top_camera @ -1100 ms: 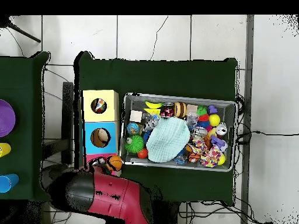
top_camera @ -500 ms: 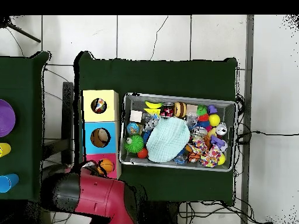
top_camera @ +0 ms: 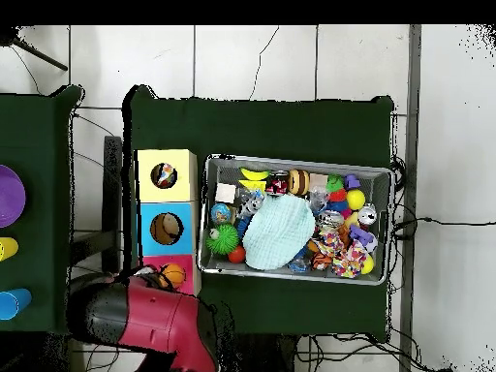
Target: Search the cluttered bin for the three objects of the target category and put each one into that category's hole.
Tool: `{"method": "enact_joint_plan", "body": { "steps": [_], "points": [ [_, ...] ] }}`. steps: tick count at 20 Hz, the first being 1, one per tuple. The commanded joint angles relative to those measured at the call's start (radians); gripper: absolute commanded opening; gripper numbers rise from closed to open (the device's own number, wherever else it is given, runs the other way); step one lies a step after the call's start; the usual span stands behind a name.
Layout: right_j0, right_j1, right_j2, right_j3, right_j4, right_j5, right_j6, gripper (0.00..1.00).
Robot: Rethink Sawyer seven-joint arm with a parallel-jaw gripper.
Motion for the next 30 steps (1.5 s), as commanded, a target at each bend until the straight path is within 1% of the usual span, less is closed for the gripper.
{"method": "enact_joint_plan", "body": {
  "steps": [1, 5, 9, 13, 17, 19, 22, 27, 30],
  "points": [
    [-0.043, 0.081, 0.103, 0.089, 0.063, -0.133, 0.189, 0.00],
    [-0.030, 0.093, 0.097, 0.091, 0.066, -0.149, 0.199, 0.00],
    [-0.033, 0.103, 0.109, 0.096, 0.078, -0.163, 0.193, 0.00],
    [-0.010, 0.122, 0.105, 0.080, 0.093, -0.161, 0.220, 0.00],
    [0.013, 0.127, 0.103, 0.066, 0.116, -0.130, 0.250, 0.00],
    [0.041, 0.134, 0.086, 0.048, 0.120, -0.105, 0.277, 0.00],
    [0.056, 0.138, 0.083, 0.042, 0.137, -0.090, 0.290, 0.00],
    [0.122, 0.150, 0.053, 0.010, 0.167, -0.042, 0.354, 0.00],
    [0.128, 0.155, 0.047, 0.008, 0.180, -0.036, 0.347, 0.00]
  ]
}}
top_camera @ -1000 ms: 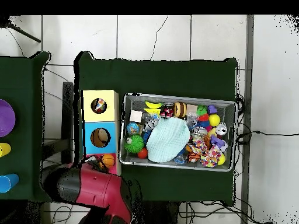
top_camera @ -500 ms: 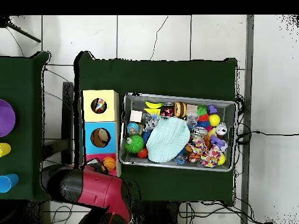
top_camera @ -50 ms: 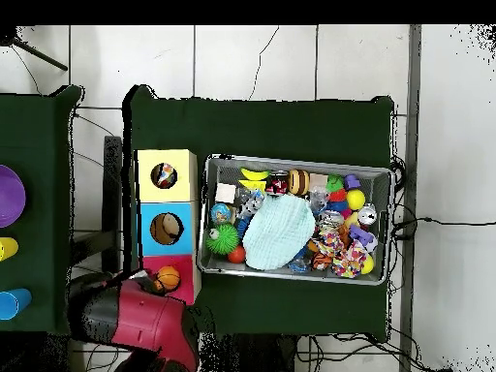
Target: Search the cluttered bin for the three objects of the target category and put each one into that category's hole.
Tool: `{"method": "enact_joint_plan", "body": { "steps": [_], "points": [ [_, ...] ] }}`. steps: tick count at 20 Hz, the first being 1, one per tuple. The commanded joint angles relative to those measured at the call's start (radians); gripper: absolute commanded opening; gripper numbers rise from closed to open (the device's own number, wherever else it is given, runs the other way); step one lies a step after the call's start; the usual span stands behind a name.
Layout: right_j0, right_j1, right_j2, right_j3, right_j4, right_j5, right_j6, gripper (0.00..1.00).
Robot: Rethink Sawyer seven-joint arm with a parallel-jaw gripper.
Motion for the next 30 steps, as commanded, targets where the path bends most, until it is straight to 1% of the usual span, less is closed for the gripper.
{"method": "enact_joint_plan", "body": {
  "steps": [1, 6, 9, 13, 17, 19, 21, 25, 26, 27, 30],
  "points": [
    [0.037, 0.048, 0.035, -0.027, 0.083, 0.079, 0.339, 0.00],
    [0.010, 0.066, 0.060, -0.001, 0.103, 0.012, 0.287, 0.00],
    [-0.029, 0.074, 0.082, 0.021, 0.103, -0.046, 0.234, 0.00],
    [-0.046, 0.068, 0.100, 0.039, 0.103, -0.074, 0.205, 0.00],
    [-0.048, 0.069, 0.106, 0.046, 0.107, -0.091, 0.206, 0.00],
    [-0.047, 0.075, 0.101, 0.050, 0.112, -0.097, 0.216, 0.00],
    [-0.041, 0.082, 0.086, 0.040, 0.100, -0.088, 0.214, 0.00],
    [-0.052, 0.074, 0.102, 0.047, 0.118, -0.082, 0.217, 0.00],
    [-0.056, 0.071, 0.108, 0.051, 0.124, -0.084, 0.216, 1.00],
    [-0.067, 0.063, 0.125, 0.060, 0.136, -0.082, 0.209, 1.00],
    [-0.077, 0.058, 0.133, 0.063, 0.138, -0.077, 0.198, 1.00]
  ]
}}
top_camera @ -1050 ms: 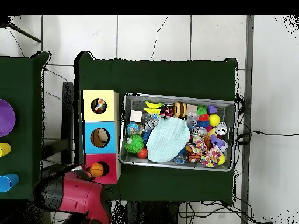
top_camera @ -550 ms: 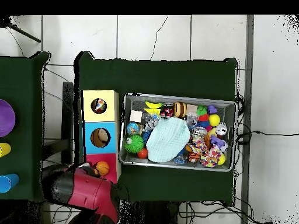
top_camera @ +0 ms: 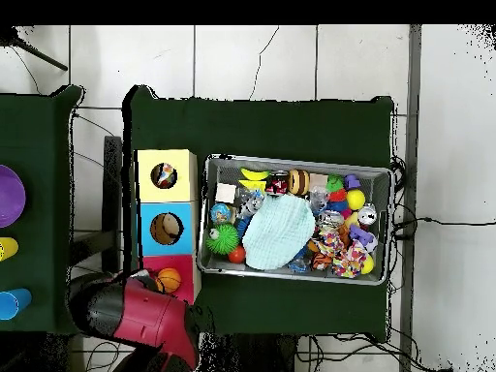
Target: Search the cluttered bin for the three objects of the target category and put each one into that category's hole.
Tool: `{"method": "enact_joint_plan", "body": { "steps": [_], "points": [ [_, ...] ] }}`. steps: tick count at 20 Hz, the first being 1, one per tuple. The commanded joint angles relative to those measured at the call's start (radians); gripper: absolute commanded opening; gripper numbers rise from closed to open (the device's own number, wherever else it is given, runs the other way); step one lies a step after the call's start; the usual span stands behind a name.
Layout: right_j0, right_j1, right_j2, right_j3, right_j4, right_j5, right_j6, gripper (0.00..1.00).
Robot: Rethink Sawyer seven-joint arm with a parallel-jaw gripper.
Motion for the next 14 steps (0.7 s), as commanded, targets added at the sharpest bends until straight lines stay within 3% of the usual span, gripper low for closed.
{"method": "enact_joint_plan", "body": {
  "steps": [1, 8, 10, 14],
  "points": [
    [-0.053, 0.028, 0.114, 0.049, 0.066, -0.072, 0.185, 1.00],
    [-0.026, 0.042, 0.080, 0.025, 0.046, -0.059, 0.214, 1.00],
    [-0.002, 0.054, 0.039, -0.004, 0.024, -0.017, 0.237, 1.00],
    [0.014, 0.002, 0.017, 0.000, 0.029, 0.022, 0.256, 1.00]
  ]
}}
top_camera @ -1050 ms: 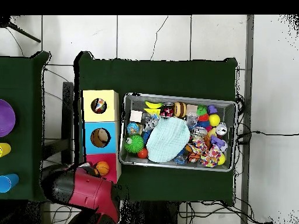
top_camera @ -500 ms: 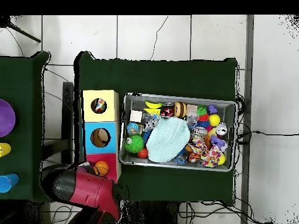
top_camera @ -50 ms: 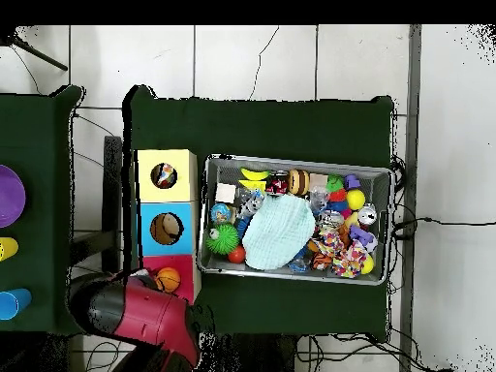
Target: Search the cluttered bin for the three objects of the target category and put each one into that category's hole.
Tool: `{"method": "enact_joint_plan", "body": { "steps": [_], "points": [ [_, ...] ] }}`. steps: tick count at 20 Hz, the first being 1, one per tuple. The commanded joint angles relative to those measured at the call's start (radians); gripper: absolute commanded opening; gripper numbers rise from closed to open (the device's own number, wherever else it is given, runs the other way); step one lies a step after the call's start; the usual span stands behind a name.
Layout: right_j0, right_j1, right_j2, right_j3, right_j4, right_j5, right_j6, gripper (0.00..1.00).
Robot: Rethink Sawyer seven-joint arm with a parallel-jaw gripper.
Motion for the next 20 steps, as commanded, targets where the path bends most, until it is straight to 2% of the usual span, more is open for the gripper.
{"method": "enact_joint_plan", "body": {
  "steps": [1, 5, 11, 14, 17, 20],
  "points": [
    [0.025, -0.020, -0.007, -0.003, 0.017, 0.050, 0.260, 1.00],
    [0.054, -0.093, -0.061, -0.027, -0.010, 0.172, 0.279, 1.00],
    [0.086, -0.127, -0.108, -0.055, -0.018, 0.257, 0.294, 1.00],
    [0.074, -0.115, -0.114, -0.046, -0.019, 0.228, 0.255, 1.00],
    [0.024, -0.094, -0.074, 0.000, -0.001, 0.126, 0.177, 1.00],
    [-0.016, -0.083, -0.052, 0.017, -0.011, 0.081, 0.124, 1.00]
  ]
}}
